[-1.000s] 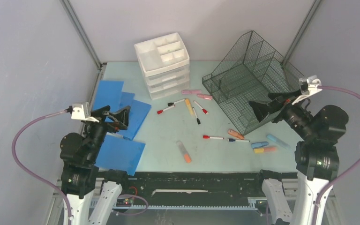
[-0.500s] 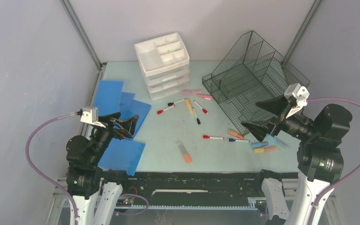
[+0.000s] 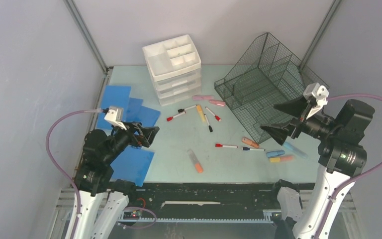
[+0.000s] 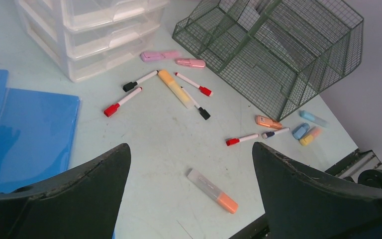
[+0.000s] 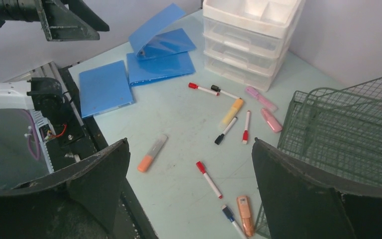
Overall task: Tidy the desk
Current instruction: Pick up the folder from the center of the board.
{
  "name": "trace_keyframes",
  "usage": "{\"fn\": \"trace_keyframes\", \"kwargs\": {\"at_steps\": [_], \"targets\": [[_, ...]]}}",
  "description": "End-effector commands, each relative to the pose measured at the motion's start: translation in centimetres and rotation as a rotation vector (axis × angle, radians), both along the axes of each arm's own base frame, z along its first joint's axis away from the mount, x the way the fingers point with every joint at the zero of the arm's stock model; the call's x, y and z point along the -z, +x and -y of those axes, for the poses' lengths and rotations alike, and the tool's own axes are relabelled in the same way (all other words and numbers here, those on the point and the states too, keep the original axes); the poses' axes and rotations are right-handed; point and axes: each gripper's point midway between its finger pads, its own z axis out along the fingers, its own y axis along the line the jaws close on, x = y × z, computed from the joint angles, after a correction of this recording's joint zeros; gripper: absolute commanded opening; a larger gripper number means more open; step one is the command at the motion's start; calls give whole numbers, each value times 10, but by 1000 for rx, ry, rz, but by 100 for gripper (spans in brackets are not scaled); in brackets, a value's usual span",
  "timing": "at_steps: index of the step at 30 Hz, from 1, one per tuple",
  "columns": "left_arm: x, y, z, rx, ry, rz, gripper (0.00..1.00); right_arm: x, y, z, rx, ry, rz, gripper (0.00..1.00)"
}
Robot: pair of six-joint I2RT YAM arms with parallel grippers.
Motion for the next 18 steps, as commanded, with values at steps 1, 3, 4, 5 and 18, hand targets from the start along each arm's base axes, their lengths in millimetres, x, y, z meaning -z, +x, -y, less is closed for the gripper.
{"fn": "trace_keyframes", "kwargs": {"at_steps": [1, 3, 4, 5, 18], "targets": [[1, 5, 8, 34, -11, 2, 100, -15, 9, 5, 13, -34, 26, 100], [1, 7, 11, 43, -40, -7, 100, -16, 15, 6, 21, -63, 19, 100], [0, 8, 14, 51, -61, -10, 100, -15, 17, 7, 25, -79, 12, 100], [-1, 8, 17, 61, -83, -9, 100, -14, 20, 8, 27, -94, 5, 100], [-10, 3, 63, 265, -470, -11, 100, 7, 30, 2, 15, -110, -30, 100]]}}
